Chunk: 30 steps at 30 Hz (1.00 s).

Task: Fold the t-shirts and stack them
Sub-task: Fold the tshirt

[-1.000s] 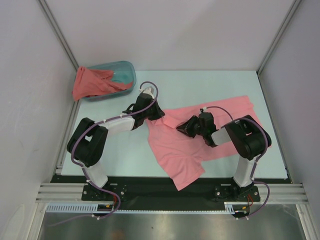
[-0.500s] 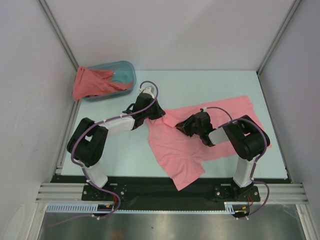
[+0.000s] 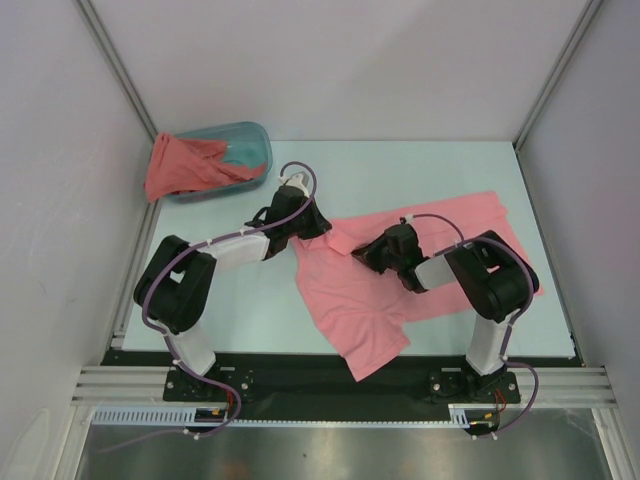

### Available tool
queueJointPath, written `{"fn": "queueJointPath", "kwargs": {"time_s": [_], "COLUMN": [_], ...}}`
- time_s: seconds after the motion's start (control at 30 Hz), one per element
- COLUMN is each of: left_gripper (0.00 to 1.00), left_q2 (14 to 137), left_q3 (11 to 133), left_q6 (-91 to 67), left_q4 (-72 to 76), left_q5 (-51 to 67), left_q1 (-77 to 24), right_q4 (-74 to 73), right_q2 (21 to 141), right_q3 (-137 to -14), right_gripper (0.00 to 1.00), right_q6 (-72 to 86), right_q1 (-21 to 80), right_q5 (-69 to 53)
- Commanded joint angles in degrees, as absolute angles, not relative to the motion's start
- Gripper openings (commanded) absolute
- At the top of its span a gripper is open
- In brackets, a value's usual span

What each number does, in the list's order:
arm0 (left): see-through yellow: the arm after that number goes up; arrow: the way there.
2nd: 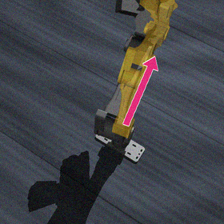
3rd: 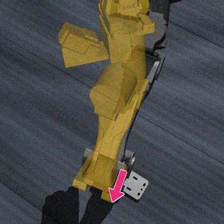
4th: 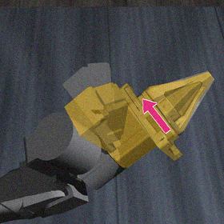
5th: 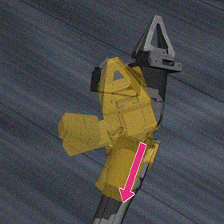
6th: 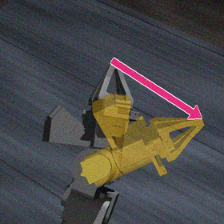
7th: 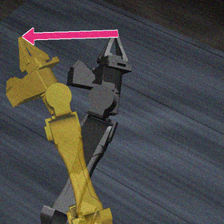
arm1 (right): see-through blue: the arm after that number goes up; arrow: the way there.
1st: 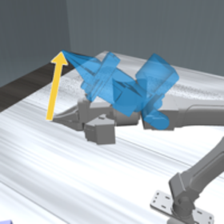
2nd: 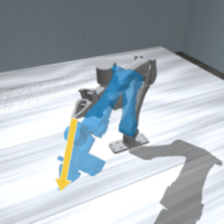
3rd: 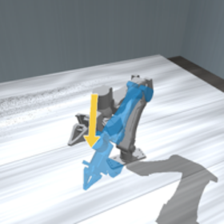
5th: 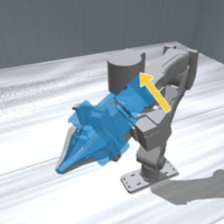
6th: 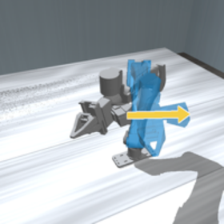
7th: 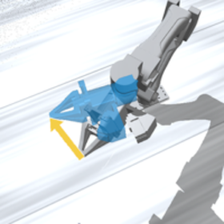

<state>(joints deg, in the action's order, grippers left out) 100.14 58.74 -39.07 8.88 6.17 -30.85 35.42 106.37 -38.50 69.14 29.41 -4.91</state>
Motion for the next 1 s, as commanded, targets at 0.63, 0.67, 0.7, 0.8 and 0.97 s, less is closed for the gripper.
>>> {"fn": "queueJointPath", "kwargs": {"time_s": [0.63,0.67,0.7,0.8,0.97], "left_gripper": [0.01,0.00,0.01,0.01,0.01], "left_q2": [90.1,89.9,89.7,89.2,86.8], "left_q3": [43.8,43.4,42.9,39.7,37.4], "left_q6": [-50.4,-50.8,-51.2,-53.6,-55.1], "left_q4": [16.7,16.8,17.0,19.4,20.2], "left_q5": [13.5,13.4,13.7,15.0,14.9], "left_q1": [-32.0,-32.4,-32.6,-32.8,-33.1], "right_q4": [14.8,14.8,14.8,14.9,14.9], "right_q2": [90.8,90.6,90.5,90.7,89.7], "right_q3": [-38.8,-38.8,-38.9,-39.0,-38.7], "right_gripper": [0.00,0.00,0.00,0.00,0.00], "right_q6": [45.8,45.4,44.7,43.8,42.2], "right_q1": [22.0,21.8,21.6,20.3,18.1], "right_q5": [-20.2,-20.6,-21.2,-24.4,-27.6]}}
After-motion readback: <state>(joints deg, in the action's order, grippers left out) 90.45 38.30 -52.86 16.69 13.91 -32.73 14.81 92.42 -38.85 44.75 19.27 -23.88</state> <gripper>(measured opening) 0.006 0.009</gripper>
